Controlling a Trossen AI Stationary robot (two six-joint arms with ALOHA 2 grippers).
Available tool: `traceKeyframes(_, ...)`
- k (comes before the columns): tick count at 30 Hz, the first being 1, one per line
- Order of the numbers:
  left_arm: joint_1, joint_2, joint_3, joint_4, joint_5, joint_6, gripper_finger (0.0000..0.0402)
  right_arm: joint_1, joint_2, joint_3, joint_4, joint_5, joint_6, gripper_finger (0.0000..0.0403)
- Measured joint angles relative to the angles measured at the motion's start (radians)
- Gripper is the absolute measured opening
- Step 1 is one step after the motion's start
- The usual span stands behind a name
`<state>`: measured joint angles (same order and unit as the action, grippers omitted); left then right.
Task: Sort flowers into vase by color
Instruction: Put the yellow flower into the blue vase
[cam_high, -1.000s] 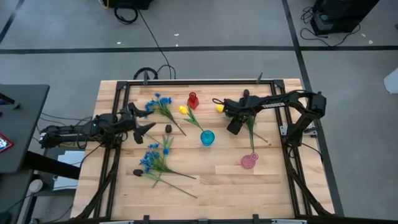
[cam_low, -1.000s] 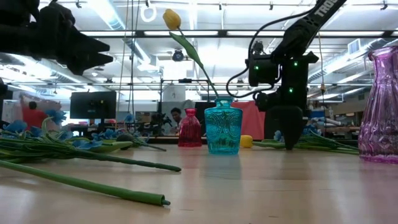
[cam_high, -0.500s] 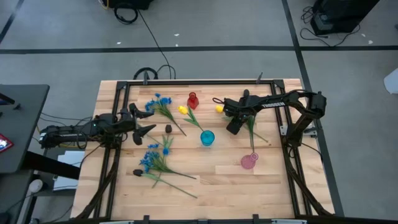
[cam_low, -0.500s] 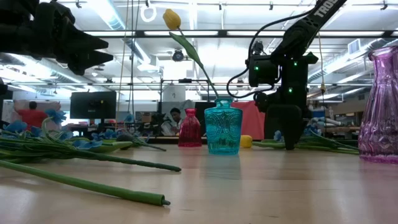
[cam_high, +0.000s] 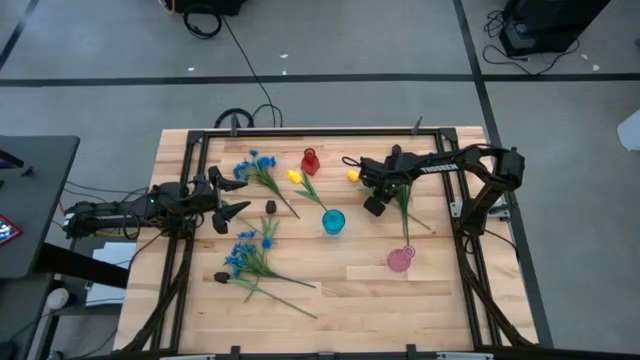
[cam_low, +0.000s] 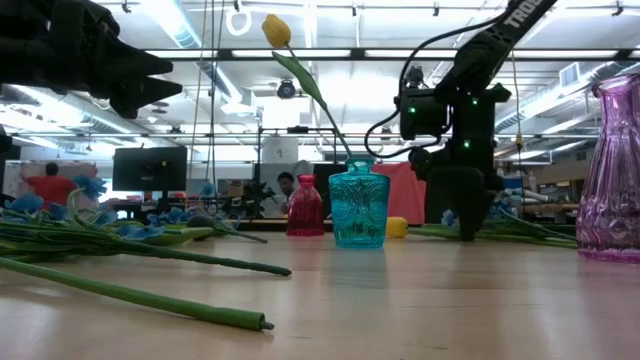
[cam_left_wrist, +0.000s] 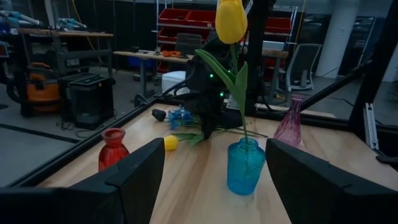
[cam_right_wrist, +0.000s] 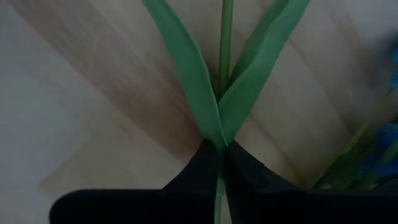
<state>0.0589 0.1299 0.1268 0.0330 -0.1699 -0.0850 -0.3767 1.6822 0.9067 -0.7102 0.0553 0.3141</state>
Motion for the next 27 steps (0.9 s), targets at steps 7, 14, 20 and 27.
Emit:
traceKeyframes(7,0.0,0.0,0.0,0.0,0.0,-0.005,0.0285,0.0,-0.076,0.082,-0.008,0.02,-0.041,0.0025)
traceKeyframes(14,0.0,0.0,0.0,0.0,0.0,-0.006,0.0285,0.0,-0.217,0.136,0.097,0.022,-0.074,0.0026)
traceKeyframes(20,0.0,0.0,0.0,-0.002,0.016,-0.052,0.0285,0.031,-0.362,0.136,0.236,0.034,-0.071,0.0026)
traceKeyframes(27,-0.003,0.041,-0.106,0.17,0.134,-0.16,0.0285,0.144,-0.475,0.116,0.547,0.022,-0.136,0.0026)
